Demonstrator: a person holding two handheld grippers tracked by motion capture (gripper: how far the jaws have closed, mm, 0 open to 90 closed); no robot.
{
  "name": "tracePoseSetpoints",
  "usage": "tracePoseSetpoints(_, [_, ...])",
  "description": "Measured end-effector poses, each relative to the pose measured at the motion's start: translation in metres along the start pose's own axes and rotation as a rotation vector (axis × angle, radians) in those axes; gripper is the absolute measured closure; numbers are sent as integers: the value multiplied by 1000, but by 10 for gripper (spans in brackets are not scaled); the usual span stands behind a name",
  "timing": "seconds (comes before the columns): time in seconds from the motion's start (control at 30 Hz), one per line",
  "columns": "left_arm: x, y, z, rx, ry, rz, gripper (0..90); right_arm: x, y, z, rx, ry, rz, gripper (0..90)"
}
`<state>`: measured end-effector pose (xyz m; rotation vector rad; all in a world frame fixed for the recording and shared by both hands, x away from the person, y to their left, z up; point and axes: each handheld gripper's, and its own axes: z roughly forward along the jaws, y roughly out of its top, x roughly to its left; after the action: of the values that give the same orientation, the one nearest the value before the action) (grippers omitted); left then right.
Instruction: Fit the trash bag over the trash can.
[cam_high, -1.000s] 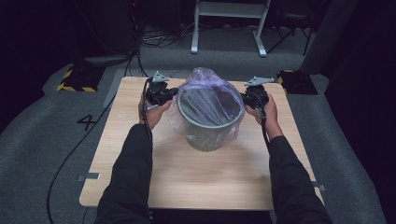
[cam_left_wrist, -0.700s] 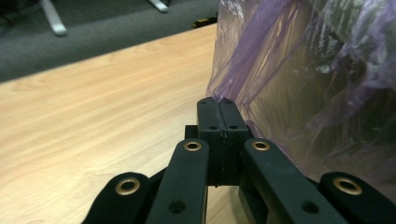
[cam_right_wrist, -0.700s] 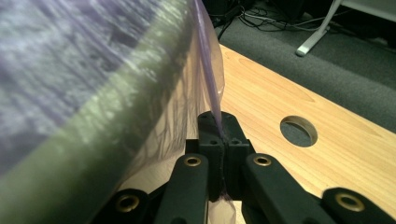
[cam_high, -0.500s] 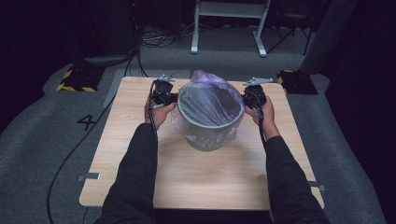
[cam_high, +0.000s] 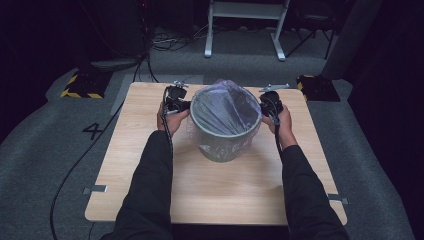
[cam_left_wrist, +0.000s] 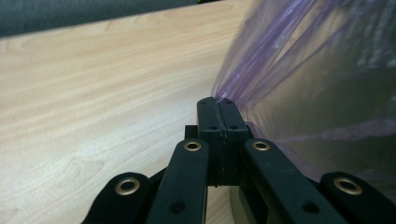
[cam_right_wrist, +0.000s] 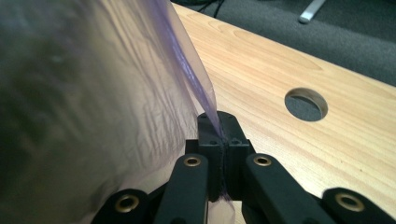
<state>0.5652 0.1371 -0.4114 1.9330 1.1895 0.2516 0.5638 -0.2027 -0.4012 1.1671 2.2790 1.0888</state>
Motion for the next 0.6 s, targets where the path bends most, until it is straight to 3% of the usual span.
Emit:
tracePoseSetpoints(0.1, [1, -5, 5, 6, -31, -3, 895, -2, -2, 2, 1, 16, 17, 899])
tracePoseSetpoints(0.27, [6, -13, 3, -6, -33, -12, 891, -5, -12, 4, 13, 30, 28, 899])
tracePoseSetpoints(0.53, [15, -33, -17, -45, -49, 6, 873, -8, -29, -2, -11, 67, 55, 888])
tracePoseSetpoints(0.6, [18, -38, -22, -70, -57, 4, 839, -8, -33, -4, -21, 77, 38, 876])
